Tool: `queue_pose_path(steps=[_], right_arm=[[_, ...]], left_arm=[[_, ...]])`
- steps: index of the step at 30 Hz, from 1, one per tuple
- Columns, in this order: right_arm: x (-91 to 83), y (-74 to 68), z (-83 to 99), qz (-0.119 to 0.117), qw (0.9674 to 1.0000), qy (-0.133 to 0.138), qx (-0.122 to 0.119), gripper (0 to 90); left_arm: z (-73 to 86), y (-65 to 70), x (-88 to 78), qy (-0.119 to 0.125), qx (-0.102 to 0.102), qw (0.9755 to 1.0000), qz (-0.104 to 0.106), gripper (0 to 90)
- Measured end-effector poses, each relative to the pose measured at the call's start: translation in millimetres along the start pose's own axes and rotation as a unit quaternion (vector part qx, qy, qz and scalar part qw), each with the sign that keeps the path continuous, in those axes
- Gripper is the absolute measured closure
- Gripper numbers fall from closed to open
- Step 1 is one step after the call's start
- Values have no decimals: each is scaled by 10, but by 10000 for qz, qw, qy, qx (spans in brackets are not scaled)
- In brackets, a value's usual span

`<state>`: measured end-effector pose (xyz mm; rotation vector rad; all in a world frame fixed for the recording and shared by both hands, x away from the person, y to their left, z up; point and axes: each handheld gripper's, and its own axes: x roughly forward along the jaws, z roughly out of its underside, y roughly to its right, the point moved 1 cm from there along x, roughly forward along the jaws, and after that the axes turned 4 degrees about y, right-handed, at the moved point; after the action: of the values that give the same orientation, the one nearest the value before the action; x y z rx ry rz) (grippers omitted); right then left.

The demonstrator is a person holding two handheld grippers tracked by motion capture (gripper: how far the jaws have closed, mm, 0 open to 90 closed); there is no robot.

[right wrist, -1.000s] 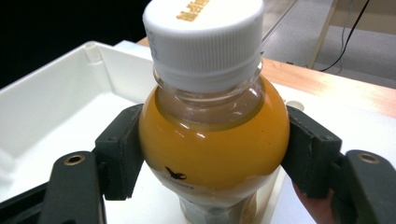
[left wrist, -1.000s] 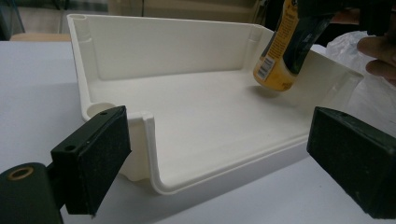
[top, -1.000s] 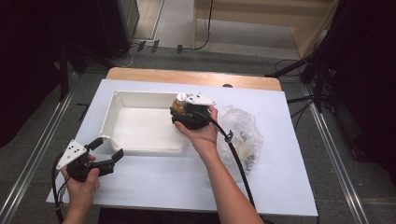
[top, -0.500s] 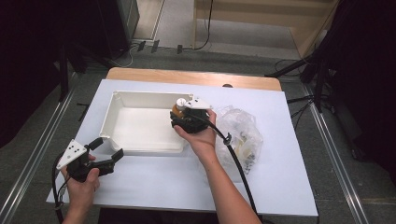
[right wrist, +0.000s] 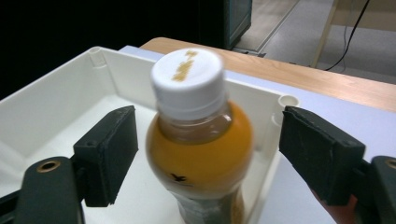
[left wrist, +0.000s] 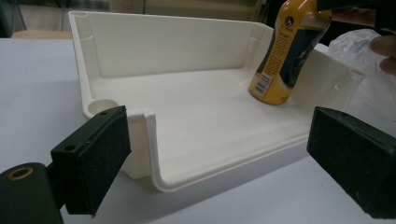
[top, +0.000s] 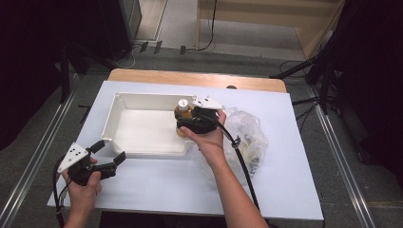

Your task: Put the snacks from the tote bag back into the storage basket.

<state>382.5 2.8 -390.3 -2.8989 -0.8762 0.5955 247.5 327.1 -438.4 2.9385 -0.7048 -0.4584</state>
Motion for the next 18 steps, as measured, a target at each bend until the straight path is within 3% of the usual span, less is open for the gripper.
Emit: queue_pose_path(steps=[7,18], right_arm=[[-191,60,-96,-32,9999,144,-78,175],[-442,236,-143,61,9993,343,95,179]], left_arm=[[11,2,16,-32,2,10000,7,62],[23,7,20,-39,-4,10000,31,63]])
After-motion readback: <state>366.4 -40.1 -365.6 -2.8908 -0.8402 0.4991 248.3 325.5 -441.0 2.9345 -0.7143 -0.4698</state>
